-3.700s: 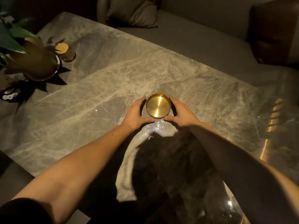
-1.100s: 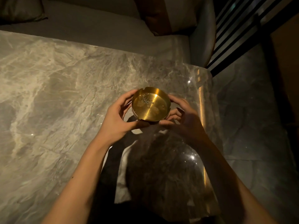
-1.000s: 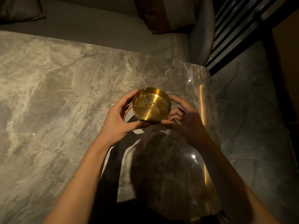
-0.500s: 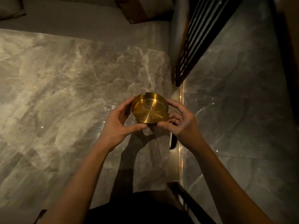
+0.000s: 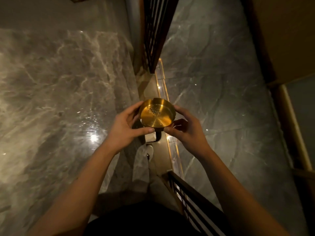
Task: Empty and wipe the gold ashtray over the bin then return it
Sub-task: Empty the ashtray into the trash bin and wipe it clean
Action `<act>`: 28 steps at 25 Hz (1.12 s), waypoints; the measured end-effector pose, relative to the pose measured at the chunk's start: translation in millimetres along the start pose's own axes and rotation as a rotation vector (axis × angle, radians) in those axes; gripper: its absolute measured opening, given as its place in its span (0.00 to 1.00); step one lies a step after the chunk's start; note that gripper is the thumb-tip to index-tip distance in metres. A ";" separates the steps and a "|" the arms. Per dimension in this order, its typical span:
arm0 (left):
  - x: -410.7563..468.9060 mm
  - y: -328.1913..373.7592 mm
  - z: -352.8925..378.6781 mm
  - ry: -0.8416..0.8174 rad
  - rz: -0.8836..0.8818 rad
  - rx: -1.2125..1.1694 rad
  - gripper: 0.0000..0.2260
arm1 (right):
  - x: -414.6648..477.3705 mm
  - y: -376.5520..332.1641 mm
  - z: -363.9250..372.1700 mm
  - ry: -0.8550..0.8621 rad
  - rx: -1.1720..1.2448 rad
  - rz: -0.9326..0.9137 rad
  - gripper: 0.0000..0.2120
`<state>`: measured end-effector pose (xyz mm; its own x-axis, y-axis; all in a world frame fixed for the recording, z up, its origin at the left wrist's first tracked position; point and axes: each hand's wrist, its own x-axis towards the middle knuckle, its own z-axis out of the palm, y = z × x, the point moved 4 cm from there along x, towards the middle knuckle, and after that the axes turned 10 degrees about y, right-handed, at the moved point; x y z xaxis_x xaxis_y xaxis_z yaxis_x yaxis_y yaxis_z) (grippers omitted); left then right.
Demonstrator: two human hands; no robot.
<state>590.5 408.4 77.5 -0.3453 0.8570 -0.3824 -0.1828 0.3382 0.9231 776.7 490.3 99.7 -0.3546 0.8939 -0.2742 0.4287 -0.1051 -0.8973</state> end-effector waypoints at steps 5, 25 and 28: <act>17.7 -34.0 26.2 -0.038 -0.098 -0.012 0.39 | 5.8 29.5 -14.4 0.038 0.008 0.060 0.33; 124.3 -240.0 150.7 0.255 -0.497 0.042 0.23 | 138.3 303.6 -25.5 -0.280 0.121 0.451 0.30; 139.6 -284.9 145.3 0.292 -0.552 0.053 0.22 | 148.0 339.0 -6.5 -0.309 0.092 0.474 0.27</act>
<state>728.2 488.2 -233.1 -0.4518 0.4111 -0.7917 -0.3628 0.7261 0.5841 874.9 589.8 -242.8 -0.3737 0.5724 -0.7299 0.5312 -0.5130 -0.6743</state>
